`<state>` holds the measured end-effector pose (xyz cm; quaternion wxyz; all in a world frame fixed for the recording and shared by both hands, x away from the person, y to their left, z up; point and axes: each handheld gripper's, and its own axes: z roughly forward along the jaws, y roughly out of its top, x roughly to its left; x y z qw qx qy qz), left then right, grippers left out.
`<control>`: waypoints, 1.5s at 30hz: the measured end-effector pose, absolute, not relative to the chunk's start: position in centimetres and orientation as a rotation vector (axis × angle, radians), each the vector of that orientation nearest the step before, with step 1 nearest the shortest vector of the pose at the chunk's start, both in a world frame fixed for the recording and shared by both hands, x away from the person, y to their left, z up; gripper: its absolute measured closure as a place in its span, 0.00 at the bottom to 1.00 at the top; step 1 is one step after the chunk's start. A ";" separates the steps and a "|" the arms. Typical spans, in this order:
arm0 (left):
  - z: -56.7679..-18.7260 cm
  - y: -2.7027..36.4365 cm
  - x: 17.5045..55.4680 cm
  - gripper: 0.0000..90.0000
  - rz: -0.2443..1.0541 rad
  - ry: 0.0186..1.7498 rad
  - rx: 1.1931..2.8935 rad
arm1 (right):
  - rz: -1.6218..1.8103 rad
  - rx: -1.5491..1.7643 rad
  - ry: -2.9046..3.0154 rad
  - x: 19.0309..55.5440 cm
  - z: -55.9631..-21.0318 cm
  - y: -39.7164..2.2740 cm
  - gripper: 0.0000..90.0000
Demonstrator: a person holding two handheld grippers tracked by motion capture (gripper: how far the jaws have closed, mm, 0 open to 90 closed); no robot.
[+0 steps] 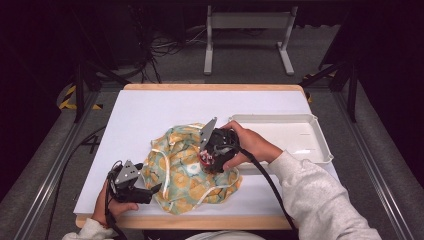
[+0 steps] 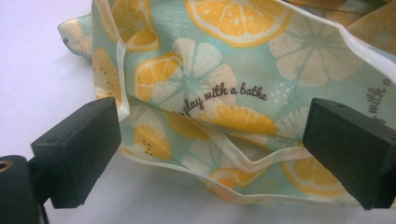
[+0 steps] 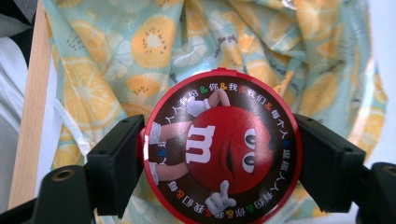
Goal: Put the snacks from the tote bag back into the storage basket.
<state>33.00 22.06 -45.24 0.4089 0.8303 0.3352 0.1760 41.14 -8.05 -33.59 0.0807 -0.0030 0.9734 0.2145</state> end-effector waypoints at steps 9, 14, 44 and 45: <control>-45.2 22.1 33.0 0.05 0.439 0.847 2.089 | 0.650 -0.012 2.883 41.1 -31.4 -9.1 0.26; -45.3 22.0 33.1 0.05 0.440 0.846 2.092 | 0.653 0.000 2.879 41.2 -30.8 -9.8 0.26; -45.5 21.8 33.4 0.05 0.420 0.852 2.102 | 0.603 0.119 2.845 42.5 -28.1 -17.2 0.26; -45.5 21.8 33.4 0.05 0.421 0.853 2.104 | 0.598 0.117 2.848 42.6 -28.2 -17.4 0.26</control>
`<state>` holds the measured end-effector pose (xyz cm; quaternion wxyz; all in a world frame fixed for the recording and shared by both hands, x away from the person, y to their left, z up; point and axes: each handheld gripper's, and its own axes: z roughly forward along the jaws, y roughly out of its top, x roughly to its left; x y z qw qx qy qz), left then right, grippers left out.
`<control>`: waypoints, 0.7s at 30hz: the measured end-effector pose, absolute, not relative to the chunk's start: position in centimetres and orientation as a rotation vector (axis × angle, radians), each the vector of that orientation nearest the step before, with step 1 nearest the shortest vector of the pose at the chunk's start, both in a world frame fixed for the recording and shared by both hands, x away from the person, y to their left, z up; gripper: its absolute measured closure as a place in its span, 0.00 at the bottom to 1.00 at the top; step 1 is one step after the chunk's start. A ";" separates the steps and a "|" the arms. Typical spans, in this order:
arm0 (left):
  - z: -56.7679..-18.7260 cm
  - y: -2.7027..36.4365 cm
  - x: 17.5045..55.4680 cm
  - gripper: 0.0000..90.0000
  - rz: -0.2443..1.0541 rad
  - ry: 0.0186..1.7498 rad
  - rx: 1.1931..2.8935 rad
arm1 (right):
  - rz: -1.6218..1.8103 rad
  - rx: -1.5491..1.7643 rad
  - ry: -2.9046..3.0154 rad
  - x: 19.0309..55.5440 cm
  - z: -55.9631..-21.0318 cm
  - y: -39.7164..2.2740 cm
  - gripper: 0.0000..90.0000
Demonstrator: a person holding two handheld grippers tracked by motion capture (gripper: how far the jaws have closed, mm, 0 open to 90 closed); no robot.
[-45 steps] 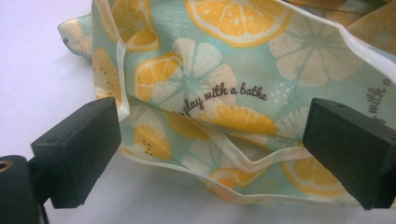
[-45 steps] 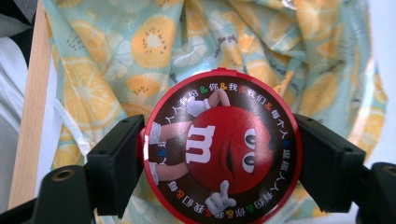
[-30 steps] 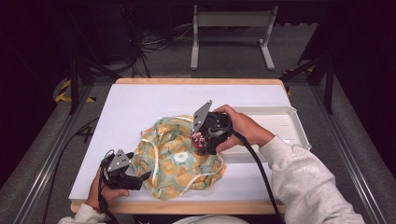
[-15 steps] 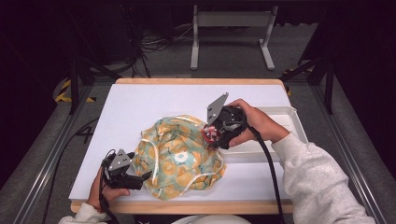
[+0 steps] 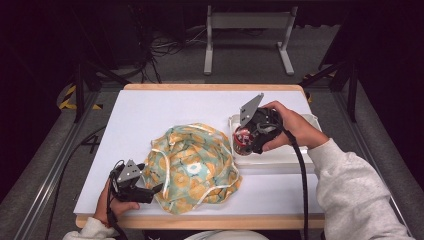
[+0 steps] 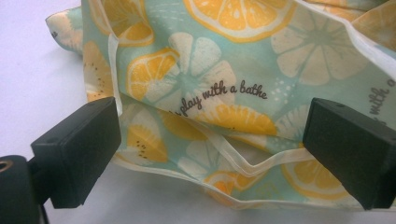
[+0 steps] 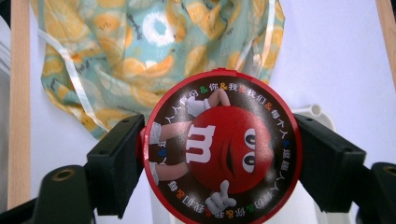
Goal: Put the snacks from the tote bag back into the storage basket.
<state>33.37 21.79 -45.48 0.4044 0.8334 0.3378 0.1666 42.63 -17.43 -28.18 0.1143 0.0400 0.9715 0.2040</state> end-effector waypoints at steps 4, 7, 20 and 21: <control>-45.5 21.8 33.3 0.05 0.412 0.853 2.101 | 0.561 0.147 2.854 43.2 -28.7 -18.3 0.26; -45.5 21.8 33.3 0.05 0.417 0.850 2.104 | 0.514 0.172 2.870 43.7 -29.3 -18.9 0.26; -45.5 21.8 33.3 0.05 0.416 0.844 2.105 | 0.376 0.263 2.898 45.5 -31.9 -21.5 0.26; -45.5 21.8 33.3 0.05 0.417 0.844 2.106 | 0.364 0.261 2.897 45.6 -32.2 -21.7 0.26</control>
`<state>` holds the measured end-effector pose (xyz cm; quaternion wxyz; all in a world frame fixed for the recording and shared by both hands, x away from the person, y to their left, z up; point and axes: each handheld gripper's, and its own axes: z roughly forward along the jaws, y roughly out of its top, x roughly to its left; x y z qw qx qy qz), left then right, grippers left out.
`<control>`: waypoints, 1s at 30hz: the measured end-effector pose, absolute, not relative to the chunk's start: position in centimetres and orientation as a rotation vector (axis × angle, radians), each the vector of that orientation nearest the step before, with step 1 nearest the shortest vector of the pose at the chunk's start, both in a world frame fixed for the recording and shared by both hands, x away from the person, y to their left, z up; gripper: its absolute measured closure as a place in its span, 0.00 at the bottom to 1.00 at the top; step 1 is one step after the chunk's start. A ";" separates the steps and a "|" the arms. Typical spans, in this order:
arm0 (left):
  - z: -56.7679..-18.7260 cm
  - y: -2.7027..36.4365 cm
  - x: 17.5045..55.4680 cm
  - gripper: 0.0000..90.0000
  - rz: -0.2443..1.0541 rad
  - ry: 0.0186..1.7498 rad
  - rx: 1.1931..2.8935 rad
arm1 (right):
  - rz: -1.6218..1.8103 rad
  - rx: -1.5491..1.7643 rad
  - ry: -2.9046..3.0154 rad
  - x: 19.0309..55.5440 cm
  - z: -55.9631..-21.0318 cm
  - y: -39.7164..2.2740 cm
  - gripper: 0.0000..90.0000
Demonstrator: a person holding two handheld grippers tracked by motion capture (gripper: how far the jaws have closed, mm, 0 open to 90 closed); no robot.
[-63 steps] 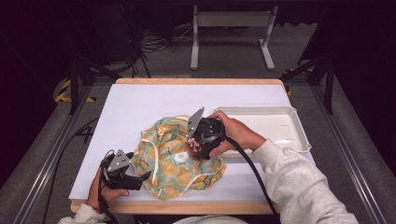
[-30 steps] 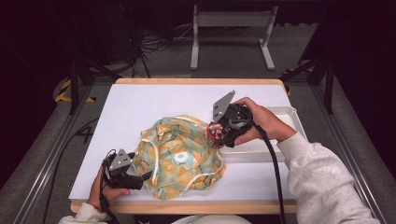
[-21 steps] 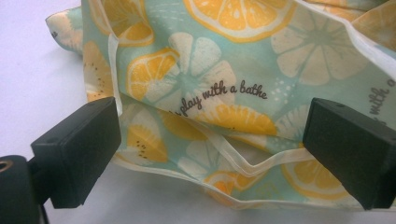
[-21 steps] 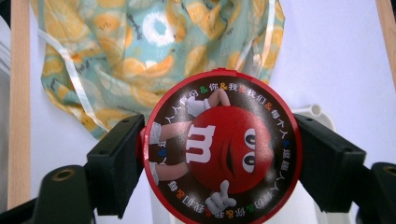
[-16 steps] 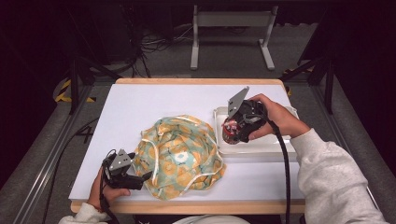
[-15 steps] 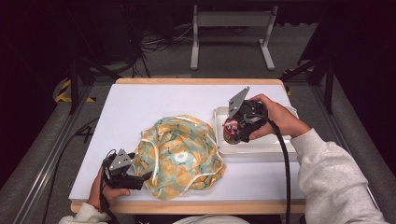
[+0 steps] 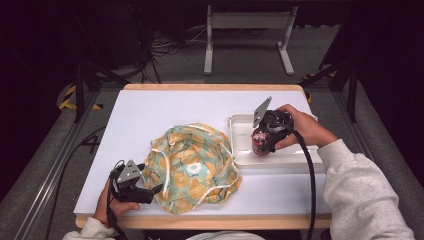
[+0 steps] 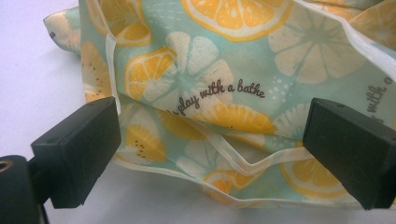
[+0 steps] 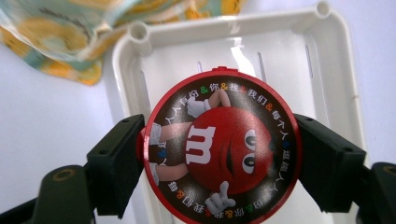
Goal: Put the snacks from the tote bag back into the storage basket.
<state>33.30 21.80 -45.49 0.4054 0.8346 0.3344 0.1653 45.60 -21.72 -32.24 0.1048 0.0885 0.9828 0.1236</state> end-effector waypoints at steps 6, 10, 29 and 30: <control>-45.5 21.8 33.3 0.05 0.416 0.845 2.104 | 0.312 0.278 2.908 46.4 -33.5 -22.9 0.26; -45.5 21.8 33.2 0.05 0.418 0.844 2.107 | 0.280 0.281 2.920 46.7 -34.3 -23.4 0.26; -45.5 21.7 33.3 0.05 0.418 0.841 2.116 | 0.281 0.279 2.965 46.9 -35.8 -25.6 0.26; -45.5 21.7 33.3 0.05 0.418 0.841 2.116 | 0.281 0.279 2.965 46.9 -35.8 -25.6 0.26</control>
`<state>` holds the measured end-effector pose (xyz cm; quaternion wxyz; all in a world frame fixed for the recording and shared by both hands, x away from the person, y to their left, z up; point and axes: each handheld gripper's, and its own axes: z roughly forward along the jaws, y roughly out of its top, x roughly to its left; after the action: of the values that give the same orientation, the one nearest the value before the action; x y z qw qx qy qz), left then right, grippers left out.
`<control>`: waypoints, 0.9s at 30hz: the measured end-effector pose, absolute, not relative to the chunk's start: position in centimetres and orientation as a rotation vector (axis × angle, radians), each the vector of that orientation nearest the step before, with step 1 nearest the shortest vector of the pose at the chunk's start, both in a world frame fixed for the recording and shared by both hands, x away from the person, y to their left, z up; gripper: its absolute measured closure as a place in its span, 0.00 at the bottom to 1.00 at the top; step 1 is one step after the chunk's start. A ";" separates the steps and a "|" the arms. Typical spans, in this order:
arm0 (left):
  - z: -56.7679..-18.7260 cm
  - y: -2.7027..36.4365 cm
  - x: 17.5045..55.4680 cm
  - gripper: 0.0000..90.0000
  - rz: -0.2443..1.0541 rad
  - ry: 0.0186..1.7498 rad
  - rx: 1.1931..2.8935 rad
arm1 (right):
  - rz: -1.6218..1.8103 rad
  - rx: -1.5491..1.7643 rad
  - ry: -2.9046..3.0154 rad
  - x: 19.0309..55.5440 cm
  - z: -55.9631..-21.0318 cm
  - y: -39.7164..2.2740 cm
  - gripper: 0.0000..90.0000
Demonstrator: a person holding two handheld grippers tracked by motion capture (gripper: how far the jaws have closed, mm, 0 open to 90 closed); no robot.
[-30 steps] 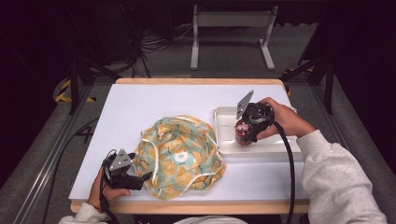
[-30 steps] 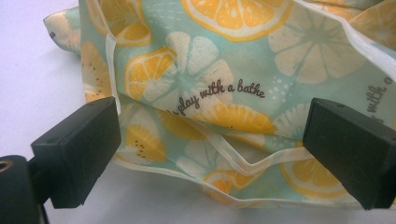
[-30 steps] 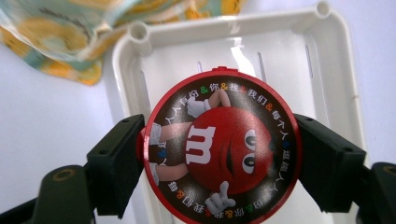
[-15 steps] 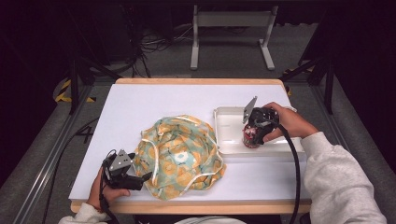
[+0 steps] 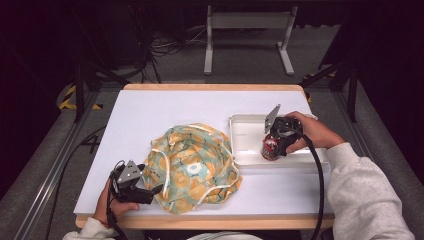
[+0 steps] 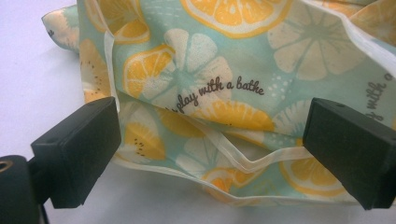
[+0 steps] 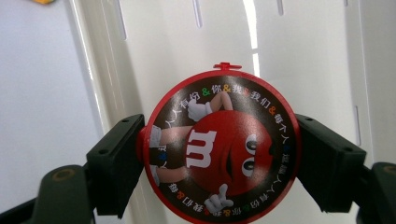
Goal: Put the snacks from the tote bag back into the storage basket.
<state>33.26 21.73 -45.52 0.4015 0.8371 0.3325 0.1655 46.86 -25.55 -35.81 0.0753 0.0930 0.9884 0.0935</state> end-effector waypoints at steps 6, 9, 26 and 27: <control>-45.5 21.7 33.3 0.05 0.418 0.842 2.115 | 0.266 0.284 2.962 46.9 -35.8 -25.7 0.26; -45.5 21.7 33.2 0.05 0.429 0.842 2.115 | 0.262 0.297 2.945 46.9 -35.8 -25.7 0.26; -45.5 21.7 33.2 0.06 0.419 0.849 2.108 | 0.241 0.307 2.934 46.9 -35.7 -25.9 0.23; -45.5 21.7 33.2 0.06 0.422 0.846 2.109 | 0.240 0.310 2.933 47.0 -35.7 -26.0 0.23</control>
<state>33.21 21.73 -45.50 0.4034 0.8350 0.3351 0.1669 46.96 -25.97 -35.68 0.0910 0.1042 0.9871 0.0807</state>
